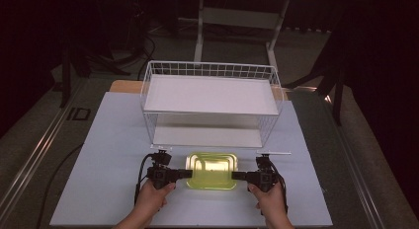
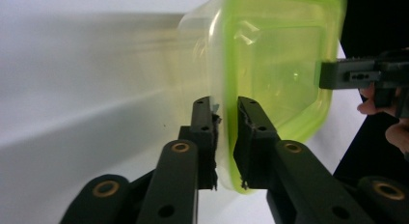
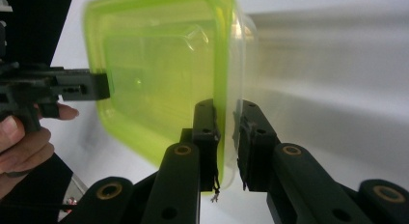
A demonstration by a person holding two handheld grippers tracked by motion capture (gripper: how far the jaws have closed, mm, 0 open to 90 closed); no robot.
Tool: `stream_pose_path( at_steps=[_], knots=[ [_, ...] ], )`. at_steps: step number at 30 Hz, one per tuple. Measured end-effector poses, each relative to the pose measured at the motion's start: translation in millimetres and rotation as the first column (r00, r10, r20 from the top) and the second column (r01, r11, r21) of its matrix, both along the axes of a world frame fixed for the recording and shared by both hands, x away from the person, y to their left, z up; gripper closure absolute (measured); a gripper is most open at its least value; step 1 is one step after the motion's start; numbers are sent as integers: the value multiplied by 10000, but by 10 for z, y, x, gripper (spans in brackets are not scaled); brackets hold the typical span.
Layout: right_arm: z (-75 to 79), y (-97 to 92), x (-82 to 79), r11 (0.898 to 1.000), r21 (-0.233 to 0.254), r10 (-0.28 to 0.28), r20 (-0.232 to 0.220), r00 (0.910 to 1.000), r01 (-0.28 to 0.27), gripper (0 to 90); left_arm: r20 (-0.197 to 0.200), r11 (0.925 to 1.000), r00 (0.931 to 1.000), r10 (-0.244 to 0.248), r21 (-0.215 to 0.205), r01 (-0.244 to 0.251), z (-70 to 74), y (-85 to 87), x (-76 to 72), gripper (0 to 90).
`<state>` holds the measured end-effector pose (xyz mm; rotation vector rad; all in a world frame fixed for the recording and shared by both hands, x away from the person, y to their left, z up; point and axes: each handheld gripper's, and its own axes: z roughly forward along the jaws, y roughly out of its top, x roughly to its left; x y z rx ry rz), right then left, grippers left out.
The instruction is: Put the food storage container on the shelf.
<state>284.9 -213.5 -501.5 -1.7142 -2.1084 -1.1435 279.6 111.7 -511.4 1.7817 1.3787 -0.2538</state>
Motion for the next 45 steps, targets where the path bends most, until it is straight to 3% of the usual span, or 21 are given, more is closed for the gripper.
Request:
stream_pose_path(
  at_steps=[10,14,15,16,20,24,31,45],
  knots=[
    [244,25,115,9998,59,-173,924,9956,168,793,1159,9994,9926,356,-20,-356,270,-10,91,801],
    [341,31,161,9995,-53,-293,1338,9906,303,792,1181,9992,9922,392,-117,-381,331,-16,142,802],
    [403,40,198,9990,-58,-428,1669,9850,444,792,1629,9989,9856,457,-140,-440,392,-17,196,802],
    [426,51,211,9987,-151,-447,1846,9818,483,791,1830,9979,9810,649,-206,-622,413,-32,233,802],
    [468,41,300,9973,46,-733,2076,9755,739,790,1912,9969,9787,750,-363,-693,424,-33,303,803],
    [453,78,364,9959,-51,-874,2150,9727,907,791,2177,9972,9731,748,-197,-722,440,-26,384,802],
    [348,137,494,9927,-237,-1120,1887,9756,1185,789,1991,9948,9750,988,36,-1016,322,-26,547,797],
    [194,280,675,9871,-669,-1297,1975,9717,1453,785,1836,9897,9729,1407,3,-1432,109,25,718,787]
  ],
)
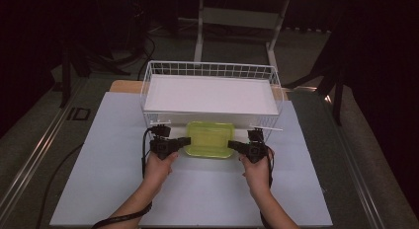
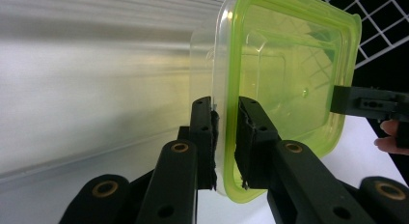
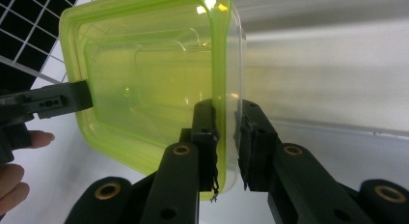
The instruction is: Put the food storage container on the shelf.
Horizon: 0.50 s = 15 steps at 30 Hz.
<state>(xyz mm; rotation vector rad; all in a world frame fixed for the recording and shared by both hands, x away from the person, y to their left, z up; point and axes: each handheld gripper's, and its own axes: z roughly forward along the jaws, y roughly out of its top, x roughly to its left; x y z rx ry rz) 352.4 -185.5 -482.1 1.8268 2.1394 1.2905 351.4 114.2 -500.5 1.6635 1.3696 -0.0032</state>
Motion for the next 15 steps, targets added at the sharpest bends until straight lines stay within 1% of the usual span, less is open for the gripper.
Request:
stream_pose_path(
  at_steps=[2,3,5,6,9,12,13,14,15],
  knots=[
    [-4,12,24,10000,-73,-62,54,10000,63,783,-7,9999,10000,7,122,-7,-15,3,23,785],
    [-10,19,39,9999,-78,-103,-2,9999,103,784,-45,9999,10000,23,116,-23,-20,0,33,785],
    [-27,23,70,9998,-101,-148,-65,9999,148,783,-40,9997,10000,-10,253,11,-27,-8,58,784],
    [-35,22,85,9999,-64,-161,-153,9998,160,782,-3,9991,10000,-22,427,22,-23,-13,71,784],
    [-51,28,123,9995,-75,-311,-274,9991,309,780,-156,9992,9999,39,408,-32,-34,-27,101,785],
    [-75,25,153,9991,-134,-415,-370,9985,410,777,-242,9987,9997,-17,508,30,-63,-43,123,784],
    [-85,22,160,9990,-159,-420,-344,9985,414,777,-223,9991,9997,-26,432,36,-74,-42,124,785],
    [-91,19,163,9990,-155,-427,-414,9982,421,777,-213,9991,9998,-22,413,31,-76,-42,126,785],
    [-99,11,168,9990,-60,-440,-442,9981,437,777,-217,9991,9998,-20,427,29,-74,-48,128,786]
  ],
)
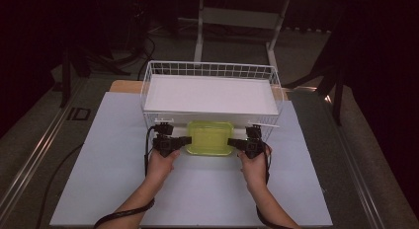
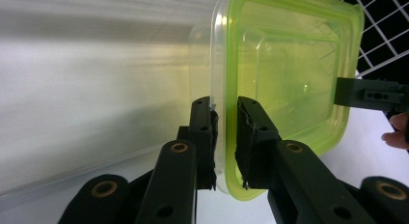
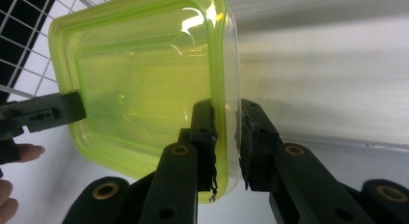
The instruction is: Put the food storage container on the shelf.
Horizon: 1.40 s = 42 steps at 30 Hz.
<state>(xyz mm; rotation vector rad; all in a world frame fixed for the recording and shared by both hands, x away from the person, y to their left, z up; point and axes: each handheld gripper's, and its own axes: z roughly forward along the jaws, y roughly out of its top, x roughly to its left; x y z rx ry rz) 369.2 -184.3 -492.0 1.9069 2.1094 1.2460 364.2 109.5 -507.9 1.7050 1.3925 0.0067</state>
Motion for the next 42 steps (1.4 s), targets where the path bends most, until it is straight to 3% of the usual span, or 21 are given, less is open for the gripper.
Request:
stream_pose_path(
  at_steps=[9,14,16,20,21,24,25,28,32,33,34,36,38,41,42],
  knots=[
    [-20,5,39,9998,-7,-201,215,9996,201,735,375,9998,9993,58,198,-66,-9,-61,6,723],
    [-23,28,69,9991,-43,-410,521,9978,413,673,517,9992,9985,174,337,-191,-16,-78,28,674],
    [-50,16,109,9992,-218,-319,976,9947,342,662,564,9993,9980,276,242,-290,-26,-71,42,640],
    [-67,17,135,9988,-188,-435,1013,9939,456,642,682,9988,9970,354,326,-377,-25,-79,51,610],
    [-64,24,135,9988,-163,-430,1126,9927,451,579,919,9982,9952,350,444,-392,-7,-93,55,571],
    [-36,51,106,9988,-423,-187,1541,9879,255,539,1269,9969,9909,457,576,-533,9,-70,30,489],
    [-3,76,69,9986,-411,-264,1337,9907,321,539,1349,9968,9895,511,536,-588,15,-50,19,480],
    [17,74,38,9968,-799,94,1764,9843,48,522,1376,9977,9886,604,218,-640,21,15,-20,479],
    [61,70,-20,9954,-959,251,1982,9798,-61,518,1492,9985,9873,544,3,-551,34,48,-59,400],
    [61,70,-20,9954,-959,251,1982,9798,-61,513,1728,9998,9849,137,-180,-107,51,90,-116,400],
    [102,62,-83,9947,-1024,354,2141,9762,-136,517,1775,9997,9841,11,-262,36,64,91,-144,320],
    [122,63,-132,9955,-914,452,2150,9756,-260,539,1947,9993,9804,-309,-129,341,80,90,-200,300],
    [128,64,-159,9958,-856,489,2174,9749,-309,562,1963,9992,9798,-379,-4,388,86,83,-227,202],
    [136,96,-271,9956,-726,741,2107,9747,-600,598,2424,9983,9686,-556,-8,575,97,96,-325,167],
    [128,122,-328,9944,-740,891,2064,9744,-753,606,2464,9978,9673,-603,-130,655,99,102,-343,91]
  ],
)
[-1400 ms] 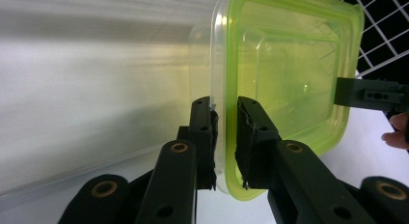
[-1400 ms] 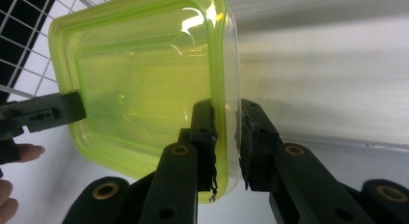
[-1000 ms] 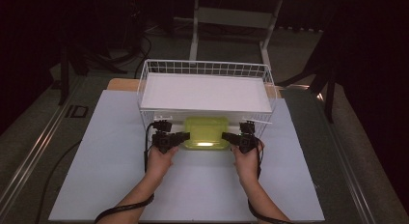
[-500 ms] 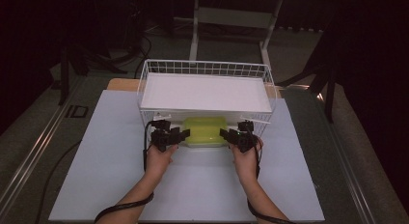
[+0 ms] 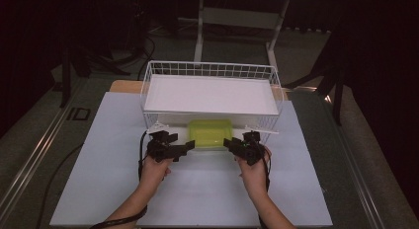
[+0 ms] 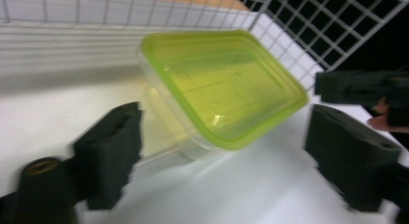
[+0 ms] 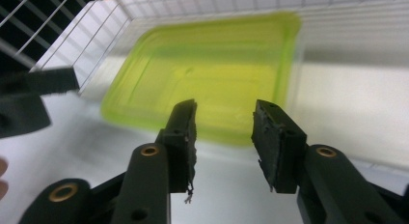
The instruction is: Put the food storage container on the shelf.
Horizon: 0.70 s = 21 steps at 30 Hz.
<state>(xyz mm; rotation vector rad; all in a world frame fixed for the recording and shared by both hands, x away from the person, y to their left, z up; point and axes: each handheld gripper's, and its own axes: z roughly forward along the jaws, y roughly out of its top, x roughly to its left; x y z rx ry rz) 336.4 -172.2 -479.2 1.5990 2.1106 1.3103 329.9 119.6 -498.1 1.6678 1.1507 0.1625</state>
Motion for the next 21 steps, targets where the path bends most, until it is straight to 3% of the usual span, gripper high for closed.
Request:
stream_pose_path(
  at_steps=[2,3,5,8,12,15,21],
  knots=[
    [-13,18,-38,9999,99,135,-30,9999,-135,617,86,9992,9994,-347,-188,349,3,11,-43,69],
    [-46,48,-89,9988,216,447,-9,9990,-447,638,195,9967,9968,-778,-198,782,-1,16,-84,30],
    [-58,62,-105,9985,121,542,-16,9985,-542,670,322,9957,9952,-923,-93,926,-6,17,-112,16],
    [-118,126,-151,9962,-33,875,-125,9961,-875,772,573,9969,9954,-770,226,758,-16,17,-204,16],
    [-185,216,-191,9926,-273,1186,41,9929,-1184,898,940,9980,9937,-609,231,590,-41,41,-295,16],
    [-260,309,-181,9907,-413,1302,134,9914,-1296,900,1209,9987,9920,-352,400,306,-83,48,-338,16],
    [-388,425,-101,9900,-665,1232,-168,9922,-1240,900,1518,9992,9884,-59,405,-2,-155,51,-425,16]
  ],
)
